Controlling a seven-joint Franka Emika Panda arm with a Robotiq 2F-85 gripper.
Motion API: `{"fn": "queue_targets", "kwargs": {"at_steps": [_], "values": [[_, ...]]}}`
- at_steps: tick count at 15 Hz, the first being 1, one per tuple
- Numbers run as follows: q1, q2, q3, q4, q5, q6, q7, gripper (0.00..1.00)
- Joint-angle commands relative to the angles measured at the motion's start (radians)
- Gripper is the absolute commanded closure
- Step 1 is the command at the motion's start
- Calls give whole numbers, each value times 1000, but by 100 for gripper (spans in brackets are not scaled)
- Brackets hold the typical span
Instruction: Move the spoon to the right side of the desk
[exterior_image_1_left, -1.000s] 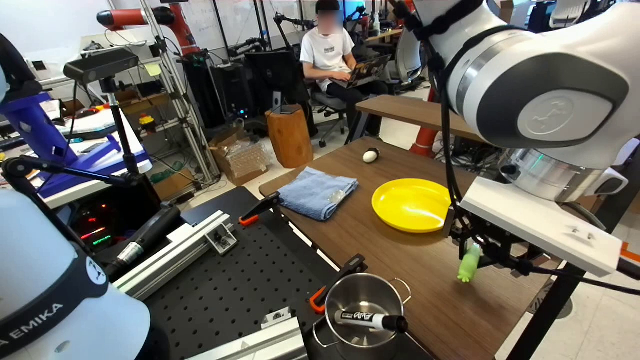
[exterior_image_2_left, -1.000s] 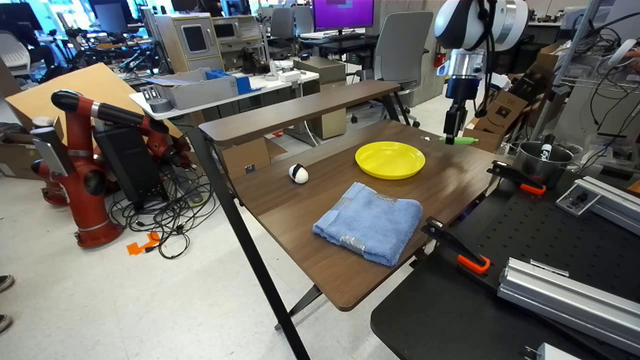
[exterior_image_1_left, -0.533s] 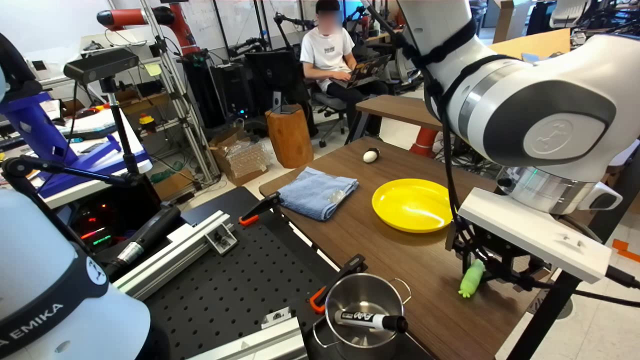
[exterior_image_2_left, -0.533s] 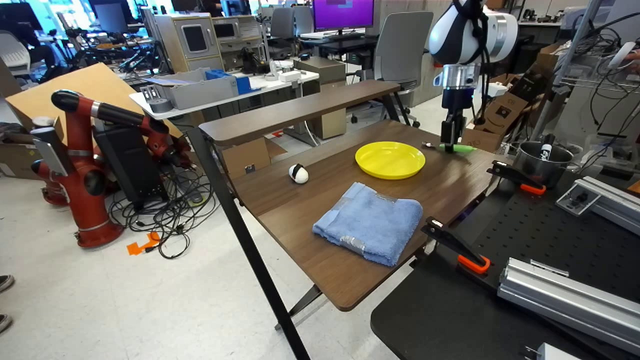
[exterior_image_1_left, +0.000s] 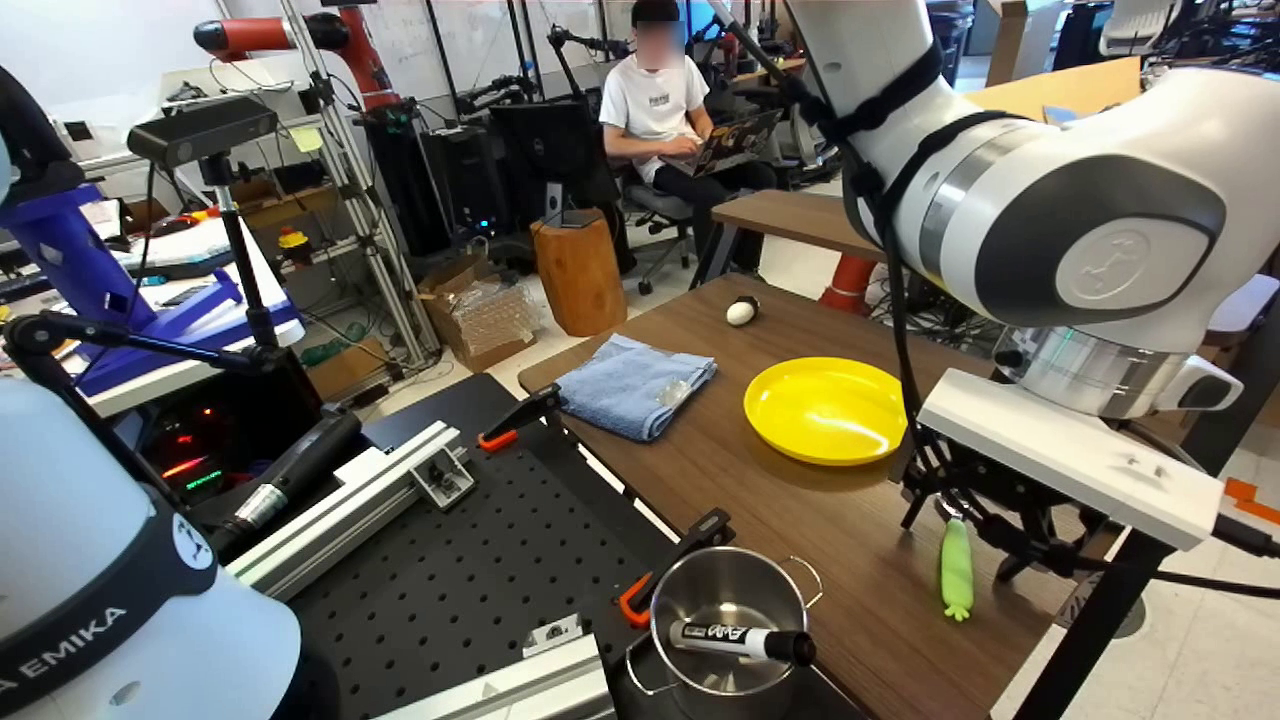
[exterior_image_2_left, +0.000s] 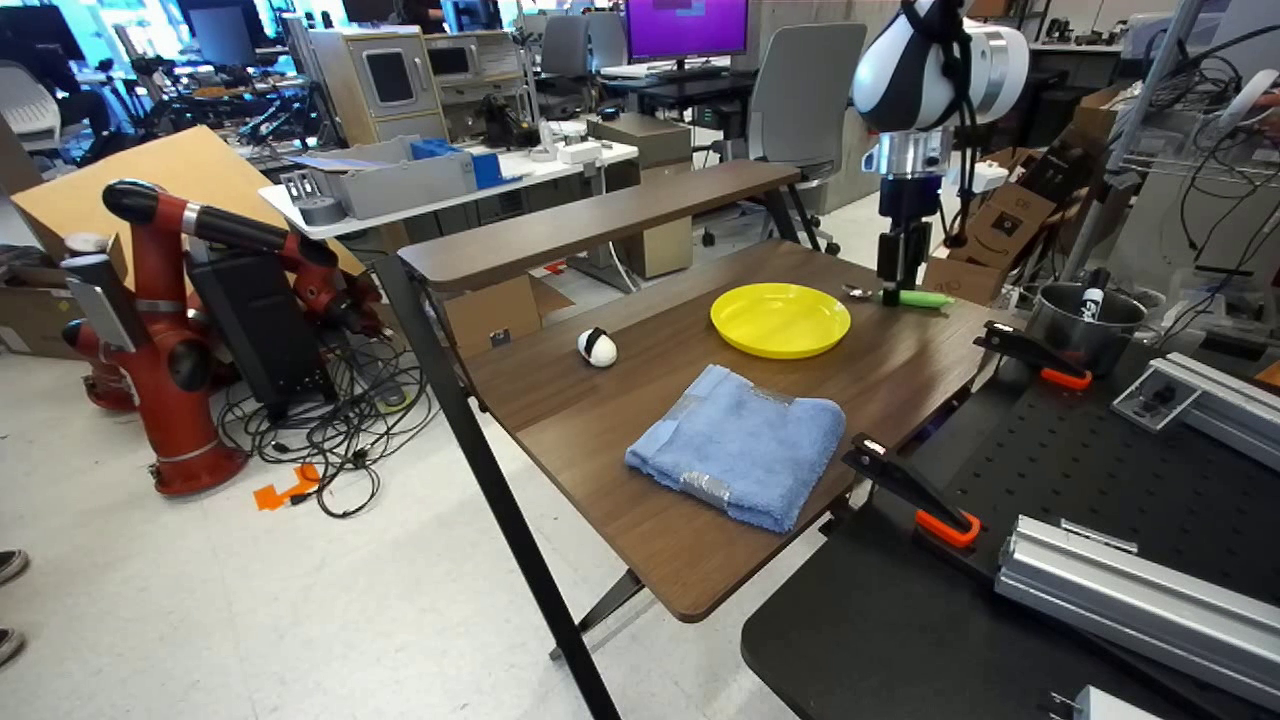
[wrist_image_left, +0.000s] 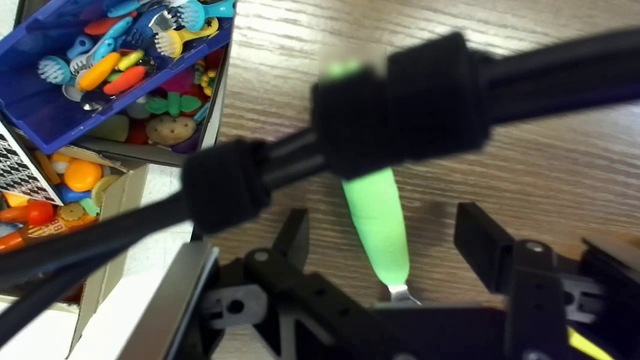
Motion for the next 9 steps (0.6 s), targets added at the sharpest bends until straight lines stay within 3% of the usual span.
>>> {"fn": "queue_targets", "kwargs": {"at_steps": [1, 9], "values": [[1, -3, 5, 0, -31, -3, 14, 0], [-36, -139, 32, -151, -8, 46, -105, 0]]}}
